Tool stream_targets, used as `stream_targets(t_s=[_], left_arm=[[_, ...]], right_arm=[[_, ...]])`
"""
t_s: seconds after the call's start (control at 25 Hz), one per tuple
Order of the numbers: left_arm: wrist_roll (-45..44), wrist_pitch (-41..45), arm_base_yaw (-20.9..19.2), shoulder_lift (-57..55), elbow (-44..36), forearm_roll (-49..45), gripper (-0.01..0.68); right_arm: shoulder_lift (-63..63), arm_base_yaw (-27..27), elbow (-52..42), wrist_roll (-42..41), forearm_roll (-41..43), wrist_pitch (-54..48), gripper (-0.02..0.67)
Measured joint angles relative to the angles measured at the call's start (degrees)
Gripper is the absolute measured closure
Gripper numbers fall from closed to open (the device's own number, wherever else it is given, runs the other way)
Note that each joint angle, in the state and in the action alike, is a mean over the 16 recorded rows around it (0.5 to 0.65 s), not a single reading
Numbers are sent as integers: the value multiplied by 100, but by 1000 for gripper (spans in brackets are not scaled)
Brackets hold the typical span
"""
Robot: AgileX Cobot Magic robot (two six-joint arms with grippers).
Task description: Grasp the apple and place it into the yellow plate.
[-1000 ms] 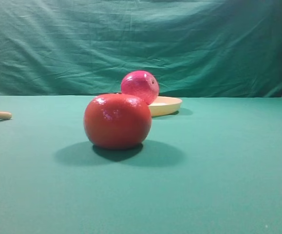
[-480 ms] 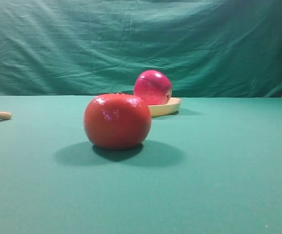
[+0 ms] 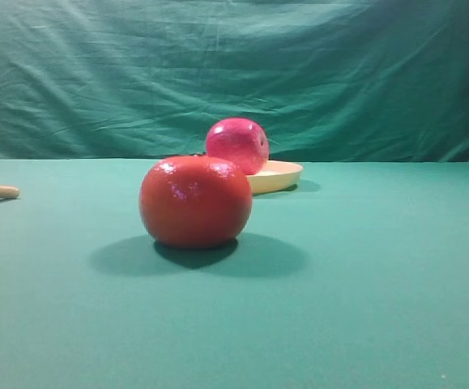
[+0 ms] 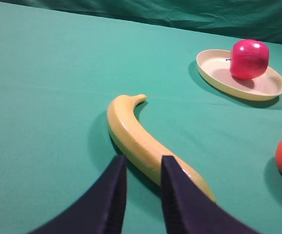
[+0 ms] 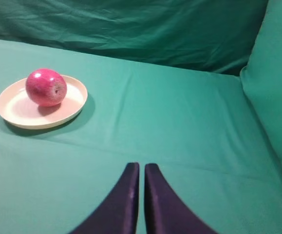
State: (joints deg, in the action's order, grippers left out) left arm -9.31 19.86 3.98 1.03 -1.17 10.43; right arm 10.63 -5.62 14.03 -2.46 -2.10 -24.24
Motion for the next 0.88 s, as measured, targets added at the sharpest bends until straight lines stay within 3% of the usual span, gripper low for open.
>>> stream_targets(t_s=[0.4,0.88], left_arm=[[0,0,0,0,0,0,516],[0,0,0,0,0,0,516]], right_arm=[[-895,87,-1081,0,-80,338,649],[-1135,88,-1550,-7,-85,365,649]])
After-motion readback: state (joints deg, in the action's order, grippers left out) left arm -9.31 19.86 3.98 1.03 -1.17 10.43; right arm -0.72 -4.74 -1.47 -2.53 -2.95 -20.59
